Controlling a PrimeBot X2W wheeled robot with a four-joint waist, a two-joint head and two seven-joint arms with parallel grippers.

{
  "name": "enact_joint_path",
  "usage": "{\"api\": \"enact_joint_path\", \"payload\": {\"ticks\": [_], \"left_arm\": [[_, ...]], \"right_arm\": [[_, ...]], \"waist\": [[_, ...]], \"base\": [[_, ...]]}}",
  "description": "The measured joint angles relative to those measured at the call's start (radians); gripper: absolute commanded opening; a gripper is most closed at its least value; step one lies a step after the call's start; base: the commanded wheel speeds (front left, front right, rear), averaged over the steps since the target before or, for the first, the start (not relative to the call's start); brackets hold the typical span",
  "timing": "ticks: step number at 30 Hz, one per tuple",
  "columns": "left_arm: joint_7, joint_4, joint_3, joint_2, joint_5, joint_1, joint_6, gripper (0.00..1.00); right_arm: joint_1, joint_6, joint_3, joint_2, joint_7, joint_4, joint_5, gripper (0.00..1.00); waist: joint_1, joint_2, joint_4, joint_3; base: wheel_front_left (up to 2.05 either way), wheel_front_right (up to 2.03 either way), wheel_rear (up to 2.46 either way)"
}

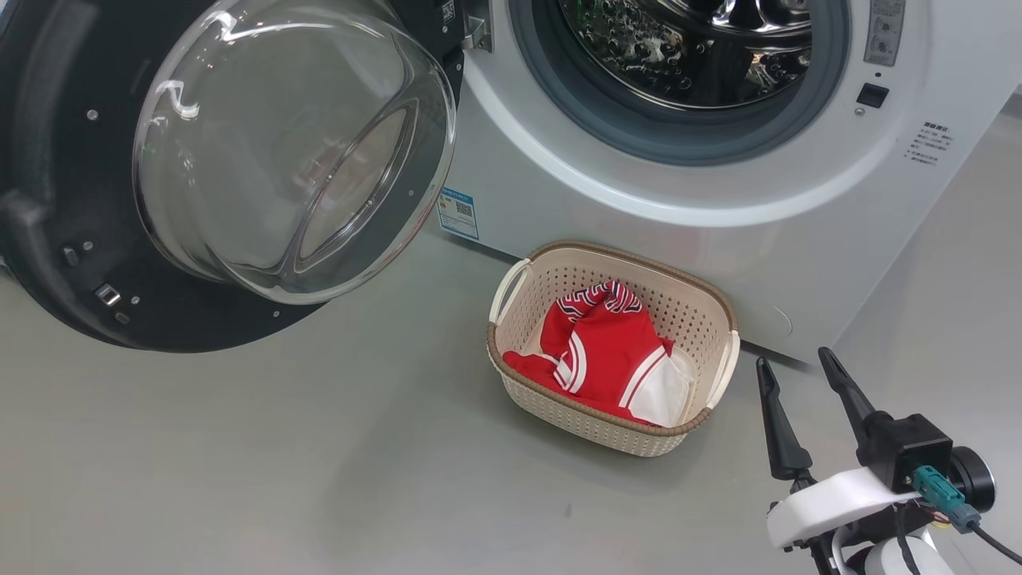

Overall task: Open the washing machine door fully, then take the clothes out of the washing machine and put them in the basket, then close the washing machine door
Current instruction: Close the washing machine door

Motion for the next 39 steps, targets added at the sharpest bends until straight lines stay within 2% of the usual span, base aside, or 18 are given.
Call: {"api": "enact_joint_path", "payload": {"ticks": [6,11,18,23,29,39], "left_arm": [[0.092,0.157,0.055,0.087,-0.069,-0.079,0.091,0.0],[0.146,0.27,0.09,0.122,-0.129,-0.133,0.153,0.0],[0.181,0.404,0.119,0.178,-0.161,-0.178,0.165,0.0],[0.218,0.462,0.086,0.212,-0.148,-0.201,0.165,0.0],[0.249,0.517,0.034,0.216,-0.139,-0.23,0.165,0.0],[0.26,0.597,0.029,0.213,-0.144,-0.288,0.165,0.0]], "right_arm": [[-0.018,0.002,0.014,-0.008,0.018,-0.008,-0.01,1.0],[-0.033,0.01,0.023,-0.013,0.031,-0.02,-0.018,1.0],[-0.054,0.013,0.03,-0.026,0.051,-0.038,-0.028,1.0],[-0.068,0.013,0.026,-0.037,0.06,-0.051,-0.031,1.0],[-0.079,0.013,0.021,-0.049,0.068,-0.064,-0.035,1.0],[-0.095,0.013,0.008,-0.061,0.078,-0.078,-0.038,1.0]], "waist": [[0.0,0.0,-0.017,0.016],[0.0,0.0,-0.037,0.034],[0.0,0.0,-0.067,0.07],[0.0,0.0,-0.09,0.099],[0.0,0.0,-0.109,0.135],[0.0,0.0,-0.128,0.18]], "base": [[0.0,0.0,0.0],[0.0,0.0,0.0],[0.0,0.0,0.0],[0.0,0.0,0.0],[0.0,0.0,0.0],[0.0,0.0,0.0]]}}
